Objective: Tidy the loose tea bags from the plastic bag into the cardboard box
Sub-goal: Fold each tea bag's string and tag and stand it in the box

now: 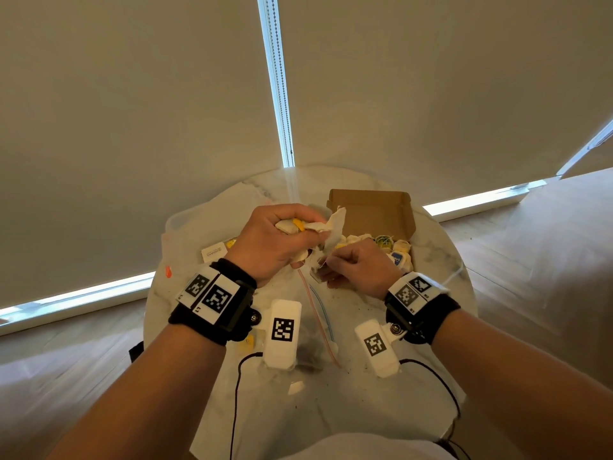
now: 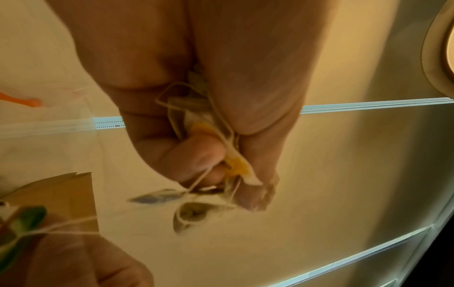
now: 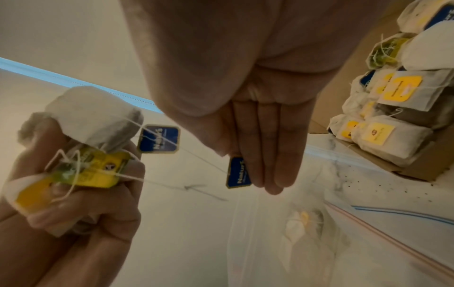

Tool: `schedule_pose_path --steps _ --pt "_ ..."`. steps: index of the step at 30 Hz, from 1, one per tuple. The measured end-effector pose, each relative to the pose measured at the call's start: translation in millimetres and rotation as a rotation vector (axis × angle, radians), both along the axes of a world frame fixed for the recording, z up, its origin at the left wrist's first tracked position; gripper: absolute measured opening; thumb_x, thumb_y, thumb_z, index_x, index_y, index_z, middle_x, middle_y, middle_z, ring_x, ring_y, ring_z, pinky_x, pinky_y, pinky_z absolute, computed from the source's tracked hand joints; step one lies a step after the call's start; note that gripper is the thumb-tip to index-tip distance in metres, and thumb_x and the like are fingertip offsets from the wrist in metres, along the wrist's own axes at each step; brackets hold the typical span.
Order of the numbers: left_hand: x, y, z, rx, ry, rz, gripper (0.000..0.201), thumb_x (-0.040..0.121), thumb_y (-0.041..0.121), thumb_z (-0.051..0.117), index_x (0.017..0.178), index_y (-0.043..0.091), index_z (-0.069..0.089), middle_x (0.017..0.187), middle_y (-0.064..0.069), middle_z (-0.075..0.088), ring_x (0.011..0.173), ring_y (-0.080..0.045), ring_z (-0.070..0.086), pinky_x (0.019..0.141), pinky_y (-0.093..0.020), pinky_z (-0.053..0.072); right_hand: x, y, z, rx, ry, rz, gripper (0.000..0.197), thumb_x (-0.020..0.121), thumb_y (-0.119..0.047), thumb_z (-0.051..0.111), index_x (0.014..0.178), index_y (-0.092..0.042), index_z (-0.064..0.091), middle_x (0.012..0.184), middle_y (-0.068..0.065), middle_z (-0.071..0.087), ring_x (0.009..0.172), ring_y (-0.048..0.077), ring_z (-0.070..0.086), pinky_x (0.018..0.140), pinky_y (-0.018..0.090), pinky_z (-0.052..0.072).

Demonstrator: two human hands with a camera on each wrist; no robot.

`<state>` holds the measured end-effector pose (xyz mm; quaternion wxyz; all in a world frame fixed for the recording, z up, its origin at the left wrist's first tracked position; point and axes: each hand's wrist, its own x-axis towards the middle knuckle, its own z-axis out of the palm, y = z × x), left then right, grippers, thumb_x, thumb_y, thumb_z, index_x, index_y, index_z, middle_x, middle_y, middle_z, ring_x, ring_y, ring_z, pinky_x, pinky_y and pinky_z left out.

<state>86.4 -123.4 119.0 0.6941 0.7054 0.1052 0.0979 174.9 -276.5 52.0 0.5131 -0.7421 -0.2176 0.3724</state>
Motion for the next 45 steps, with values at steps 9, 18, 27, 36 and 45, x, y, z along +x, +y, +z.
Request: schedule_pose_path --steps 9,18,27,36,45 --pt "-6.7 0.5 -0.2 -0.063 0.098 -0.205 0.023 0.075 0.003 0.073 0.071 0.025 0.077 0.062 -0.007 0.064 0.043 -0.013 0.05 0.039 -0.02 0.038 17.3 1.8 23.4 0.159 -0.147 -0.234 0.017 0.083 -0.004 0.075 0.095 -0.015 0.075 0.079 -0.004 0.075 0.071 0.006 0.071 0.062 0.019 0.054" --pt "-8.0 2.9 -16.2 -0.087 0.225 -0.106 0.036 0.084 -0.008 0.068 0.067 0.023 0.076 0.061 -0.008 0.058 0.045 -0.015 0.047 0.04 -0.02 0.035 16.6 -8.5 38.1 0.319 -0.224 -0.329 0.016 0.084 -0.006 0.073 0.086 -0.022 0.074 0.076 -0.005 0.074 0.066 0.01 0.067 0.063 0.022 0.053" --pt "-5.3 2.0 -21.5 -0.123 0.29 -0.02 0.023 0.083 -0.006 0.07 0.074 0.015 0.074 0.058 -0.006 0.056 0.045 -0.017 0.045 0.04 -0.02 0.035 5.7 -26.4 49.2 0.401 -0.176 -0.102 0.018 0.09 -0.014 0.063 0.097 -0.002 0.074 0.077 0.014 0.073 0.063 0.034 0.063 0.057 0.028 0.054" --pt "-1.8 -0.5 -24.6 -0.108 0.303 -0.042 0.022 0.084 -0.007 0.069 0.076 0.014 0.073 0.061 -0.007 0.06 0.043 -0.014 0.046 0.04 -0.02 0.036 9.5 -31.0 35.0 0.198 -0.18 -0.013 0.02 0.086 -0.003 0.07 0.104 -0.01 0.073 0.072 0.009 0.072 0.063 0.023 0.065 0.062 0.03 0.056" --pt "7.2 4.4 -42.7 -0.076 0.33 0.121 0.007 0.082 0.008 0.077 0.089 0.009 0.075 0.076 -0.006 0.062 0.051 -0.012 0.053 0.047 -0.023 0.043 77.0 -49.1 16.0 0.025 -0.232 -0.231 0.012 0.087 -0.004 0.068 0.087 -0.016 0.07 0.089 0.003 0.075 0.082 0.016 0.073 0.076 0.033 0.06"
